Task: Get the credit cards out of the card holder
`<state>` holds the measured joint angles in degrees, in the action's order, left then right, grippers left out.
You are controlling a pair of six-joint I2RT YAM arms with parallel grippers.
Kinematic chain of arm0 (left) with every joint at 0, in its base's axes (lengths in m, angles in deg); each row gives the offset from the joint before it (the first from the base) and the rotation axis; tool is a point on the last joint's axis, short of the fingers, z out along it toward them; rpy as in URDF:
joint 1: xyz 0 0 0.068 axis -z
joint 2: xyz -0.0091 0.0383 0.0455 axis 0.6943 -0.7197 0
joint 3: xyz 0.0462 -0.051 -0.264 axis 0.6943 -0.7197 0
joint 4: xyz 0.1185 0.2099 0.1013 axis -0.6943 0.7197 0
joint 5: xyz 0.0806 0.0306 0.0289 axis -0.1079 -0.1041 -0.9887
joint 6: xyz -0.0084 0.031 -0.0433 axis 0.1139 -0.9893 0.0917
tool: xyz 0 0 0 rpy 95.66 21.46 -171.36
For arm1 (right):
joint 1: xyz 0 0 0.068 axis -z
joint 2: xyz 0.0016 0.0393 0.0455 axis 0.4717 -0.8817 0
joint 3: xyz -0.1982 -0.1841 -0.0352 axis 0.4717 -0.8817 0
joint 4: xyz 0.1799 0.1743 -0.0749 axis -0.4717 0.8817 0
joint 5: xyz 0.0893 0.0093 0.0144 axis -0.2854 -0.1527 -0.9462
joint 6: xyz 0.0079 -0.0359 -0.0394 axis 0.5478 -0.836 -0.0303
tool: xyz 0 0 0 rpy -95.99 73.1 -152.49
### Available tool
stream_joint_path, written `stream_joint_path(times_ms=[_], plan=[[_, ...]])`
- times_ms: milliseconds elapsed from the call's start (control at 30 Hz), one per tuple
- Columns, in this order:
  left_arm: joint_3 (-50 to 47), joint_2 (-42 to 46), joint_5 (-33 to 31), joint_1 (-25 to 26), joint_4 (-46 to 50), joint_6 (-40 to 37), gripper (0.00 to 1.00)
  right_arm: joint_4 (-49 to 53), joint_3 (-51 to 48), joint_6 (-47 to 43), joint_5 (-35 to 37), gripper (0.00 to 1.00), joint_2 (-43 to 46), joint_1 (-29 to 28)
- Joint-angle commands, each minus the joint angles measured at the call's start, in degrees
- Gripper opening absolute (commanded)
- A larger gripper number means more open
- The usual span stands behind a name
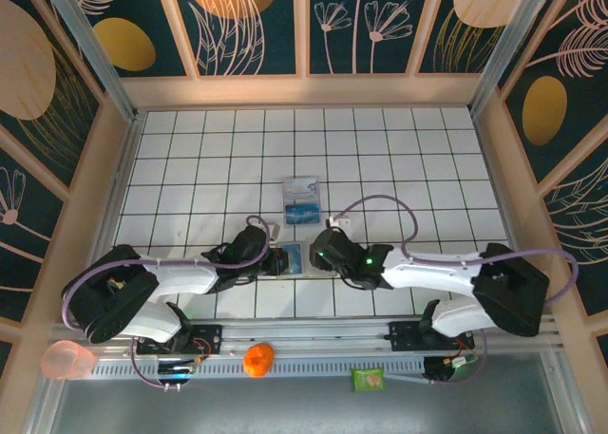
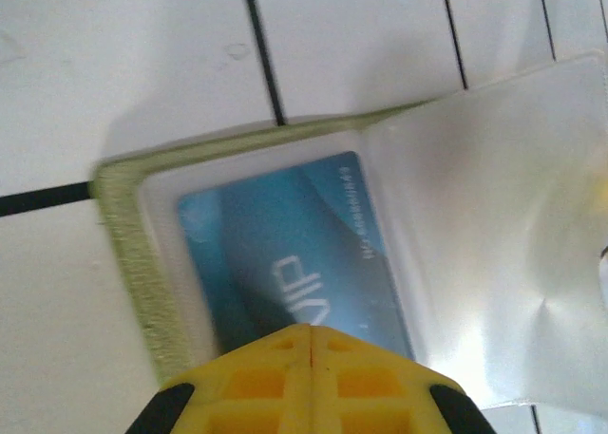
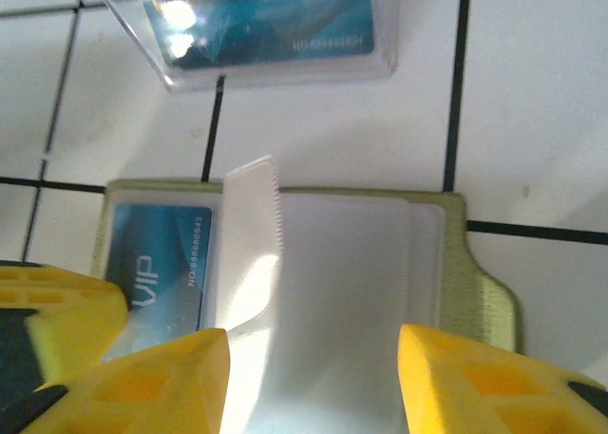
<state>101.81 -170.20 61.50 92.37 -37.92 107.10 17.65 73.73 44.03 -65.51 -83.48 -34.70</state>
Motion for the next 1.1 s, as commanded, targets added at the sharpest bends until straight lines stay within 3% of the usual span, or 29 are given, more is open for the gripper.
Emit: stream_joint_path(times_ms=[0,333,600,833,933,1067], plan=[[4.4,0.2,0.7,2.1,4.8,-2.2,0.08,0.3,-1.7,2.1,4.1,0.5,3.7,0.3],[15.9,-11.2,4.5,8.6,7.4,-5.4,0.11,4.1,-4.6,3.4,6.3,0.46,11.1,1.1],[19.4,-20.2,6.5,8.9,9.1,-7.3,0.13,3.6,-6.5,4.1,4.9,0.44,12.9,1.6],[15.0,-9.0,0.3,8.9,6.5,-5.3,0.25,-0.2,-5.9,0.1,0.0,0.44,11.9,1.9],[11.8,-2.6,-4.2,8.3,5.7,-3.9,0.28,-4.0,-4.8,-4.4,-6.1,0.41,11.1,2.6],[4.6,3.3,-5.9,3.9,2.2,-0.3,0.24,-8.2,-2.8,-7.8,-17.3,0.33,7.6,4.8]])
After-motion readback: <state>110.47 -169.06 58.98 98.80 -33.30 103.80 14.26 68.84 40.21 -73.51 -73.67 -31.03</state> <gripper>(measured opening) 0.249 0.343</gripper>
